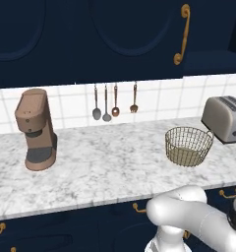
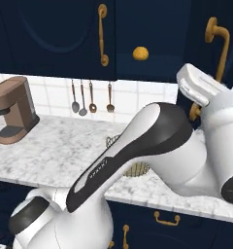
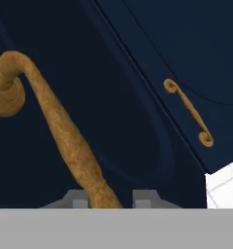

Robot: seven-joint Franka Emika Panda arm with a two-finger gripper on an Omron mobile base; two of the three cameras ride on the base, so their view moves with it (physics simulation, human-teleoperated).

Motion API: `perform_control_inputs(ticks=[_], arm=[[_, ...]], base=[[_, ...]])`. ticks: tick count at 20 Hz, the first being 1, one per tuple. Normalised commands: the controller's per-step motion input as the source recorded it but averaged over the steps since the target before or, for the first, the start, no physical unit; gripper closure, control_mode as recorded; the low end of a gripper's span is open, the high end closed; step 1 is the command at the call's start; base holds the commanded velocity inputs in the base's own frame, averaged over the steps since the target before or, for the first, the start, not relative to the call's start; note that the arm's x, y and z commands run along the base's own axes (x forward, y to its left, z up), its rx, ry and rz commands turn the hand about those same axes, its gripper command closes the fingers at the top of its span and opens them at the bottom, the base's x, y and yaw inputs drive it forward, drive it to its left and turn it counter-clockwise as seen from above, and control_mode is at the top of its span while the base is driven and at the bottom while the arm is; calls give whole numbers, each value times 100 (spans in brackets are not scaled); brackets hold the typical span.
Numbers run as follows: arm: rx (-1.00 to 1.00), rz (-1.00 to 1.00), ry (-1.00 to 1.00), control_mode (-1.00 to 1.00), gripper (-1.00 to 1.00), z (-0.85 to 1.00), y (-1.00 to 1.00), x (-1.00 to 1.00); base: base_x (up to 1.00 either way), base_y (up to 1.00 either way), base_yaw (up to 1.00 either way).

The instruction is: Open the cabinet, pick up the bread from the cabinet and place it in the basket. Then move the basket to the dining counter.

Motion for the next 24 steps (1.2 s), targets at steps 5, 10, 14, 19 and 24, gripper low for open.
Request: perform_control_inputs(ticks=[5,10,14,19,24], arm=[[-18,0,-41,-100,100,-100,100,-100],[-12,0,-32,-100,100,-73,100,-100],[-10,0,-31,-100,100,-55,100,-100],[-2,0,-30,-100,100,-26,87,-100],[0,-6,-25,-100,100,11,100,-85]], base=[[0,0,0],[0,0,0],[0,0,0],[0,0,0],[0,0,0]])
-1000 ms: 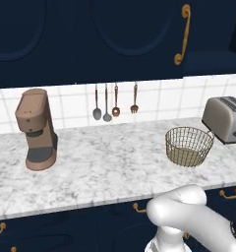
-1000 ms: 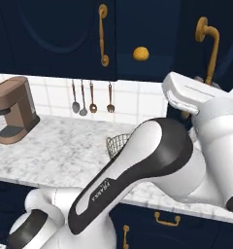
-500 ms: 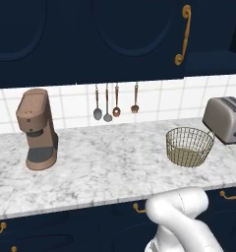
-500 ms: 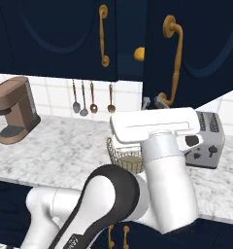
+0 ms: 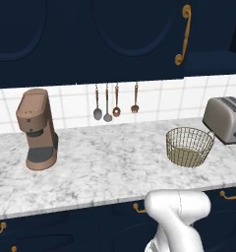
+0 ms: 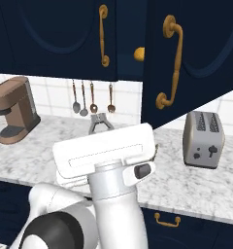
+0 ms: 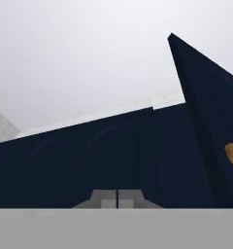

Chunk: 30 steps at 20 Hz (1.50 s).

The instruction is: Open the cabinet, pick up the bread from the cabinet and place it in the basket. Then move the basket to the dining counter.

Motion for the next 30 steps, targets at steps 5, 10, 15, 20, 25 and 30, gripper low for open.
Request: perform_control_inputs(ticks=[5,10,15,20,25,30], arm=[[0,-16,-9,-100,100,5,100,-10],[0,-18,0,-100,100,0,100,15],[0,-49,5,-100,100,-10,100,64],[0,-66,8,-100,100,-19,72,67],[-7,-67,4,-100,100,-35,13,75],[19,-54,-4,-100,100,-38,-9,45]], base=[[0,0,0],[0,0,0],[0,0,0],[0,0,0],[0,0,0],[0,0,0]])
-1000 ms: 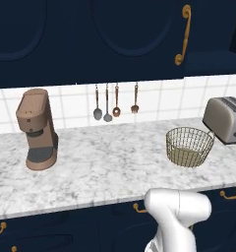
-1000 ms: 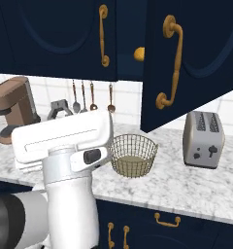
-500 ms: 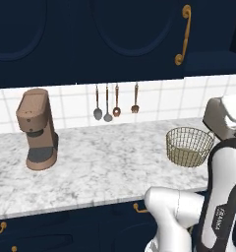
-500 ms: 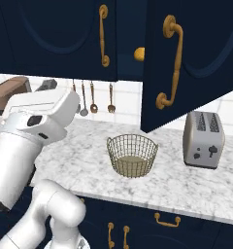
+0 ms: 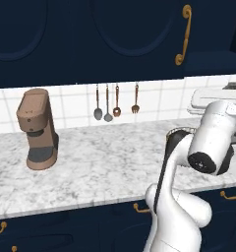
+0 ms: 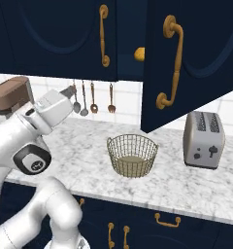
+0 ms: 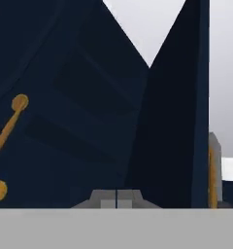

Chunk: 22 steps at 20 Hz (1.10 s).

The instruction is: Open the cabinet, pick up the bread from the cabinet and place it in the basket. Then move the basket to the dining counter.

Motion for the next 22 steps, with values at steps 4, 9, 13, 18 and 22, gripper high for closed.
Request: perform_control_inputs(ticks=[4,9,13,18,22], arm=[[18,-36,-18,-100,100,2,-3,7],[15,-12,-6,-100,100,16,-19,12],[10,-15,-1,-100,100,17,-65,19],[9,-18,-4,-100,100,26,-51,3],[11,-18,-6,-100,100,13,-65,2]], base=[[0,0,0],[0,0,0],[0,0,0],[0,0,0],[0,0,0]])
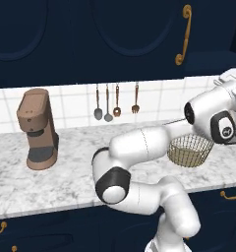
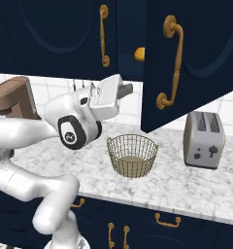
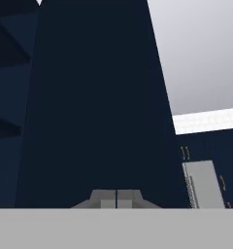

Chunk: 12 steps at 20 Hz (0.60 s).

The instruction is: Open the cabinet, pick up the bread from the cabinet and place it in the basket. Then move the basket to the dining counter.

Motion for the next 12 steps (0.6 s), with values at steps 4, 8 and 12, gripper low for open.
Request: perform_control_inputs(ticks=[4,8,12], arm=[[12,-16,-1,-100,100,19,-60,6],[17,-12,-2,-100,100,32,-78,1],[22,-11,-12,-100,100,40,-96,-14]], base=[[0,0,0],[0,0,0],[0,0,0]])
